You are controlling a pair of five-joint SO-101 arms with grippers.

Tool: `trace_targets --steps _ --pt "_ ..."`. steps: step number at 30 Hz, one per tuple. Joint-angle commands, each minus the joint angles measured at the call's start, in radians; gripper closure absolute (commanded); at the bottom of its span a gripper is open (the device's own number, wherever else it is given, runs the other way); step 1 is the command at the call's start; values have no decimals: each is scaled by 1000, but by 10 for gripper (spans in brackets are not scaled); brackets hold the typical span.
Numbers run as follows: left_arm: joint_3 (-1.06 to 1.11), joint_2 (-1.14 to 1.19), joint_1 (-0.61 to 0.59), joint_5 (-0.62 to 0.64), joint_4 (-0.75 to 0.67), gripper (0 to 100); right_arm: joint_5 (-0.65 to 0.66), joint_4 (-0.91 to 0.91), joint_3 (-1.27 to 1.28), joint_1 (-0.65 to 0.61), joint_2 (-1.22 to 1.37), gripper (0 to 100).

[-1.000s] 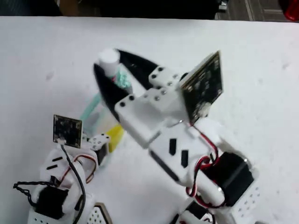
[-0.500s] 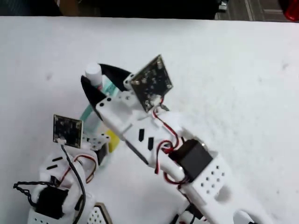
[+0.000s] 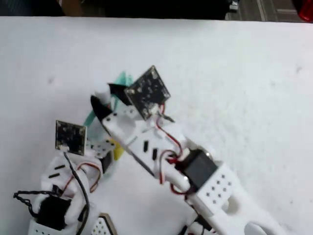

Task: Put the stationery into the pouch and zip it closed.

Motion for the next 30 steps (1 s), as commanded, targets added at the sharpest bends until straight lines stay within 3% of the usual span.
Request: trace_targets --steps 1,3,13,21,26,30 --pt "-29 7 19 -9 -2 714 12 45 -12 1 -107 811" --pt "-29 7 19 -9 -2 714 12 51 -12 2 -151 728" --pt "-21 7 19 -9 -2 714 5 59 -71 93 -147 772" --pt "-15 7 19 -9 -3 718 15 306 -64 225 -44 772" --pt "-15 7 27 -11 -3 718 186 317 -35 236 2 772" --pt "-14 7 30 -72 -3 718 247 239 8 188 15 772"
